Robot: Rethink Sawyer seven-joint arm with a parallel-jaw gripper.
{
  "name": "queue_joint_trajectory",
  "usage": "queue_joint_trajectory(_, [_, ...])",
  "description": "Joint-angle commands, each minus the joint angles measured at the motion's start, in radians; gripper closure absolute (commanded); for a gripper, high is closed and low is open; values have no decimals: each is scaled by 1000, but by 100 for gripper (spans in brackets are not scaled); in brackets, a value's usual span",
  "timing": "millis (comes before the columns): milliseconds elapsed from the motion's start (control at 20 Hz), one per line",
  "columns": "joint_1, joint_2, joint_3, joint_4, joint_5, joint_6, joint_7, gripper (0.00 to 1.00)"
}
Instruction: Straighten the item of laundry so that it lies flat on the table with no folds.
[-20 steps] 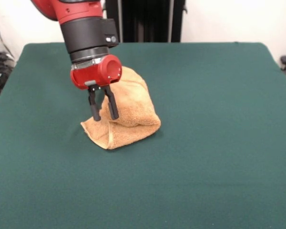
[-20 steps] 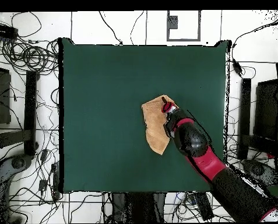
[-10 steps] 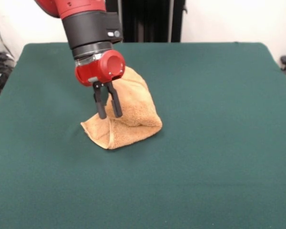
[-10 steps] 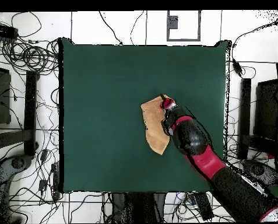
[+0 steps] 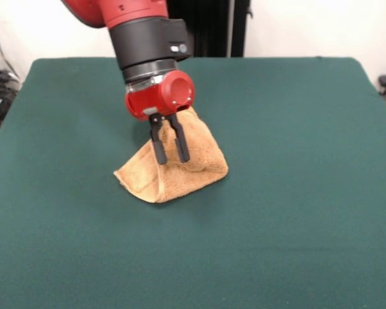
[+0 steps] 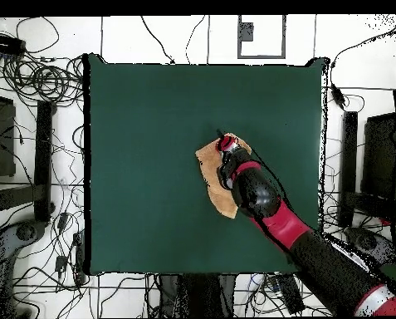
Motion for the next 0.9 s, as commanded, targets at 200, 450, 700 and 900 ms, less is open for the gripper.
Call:
queue_joint_trajectory(200, [97, 24, 33, -20, 116, 6, 345, 0])
queue_joint_trajectory(450, [116, 21, 26, -21, 150, 5, 358, 0])
queue_joint_trajectory(700, [128, 19, 24, -10, 168, -13, 369, 0])
queue_joint_trajectory(900, [145, 15, 17, -2, 177, -18, 372, 0])
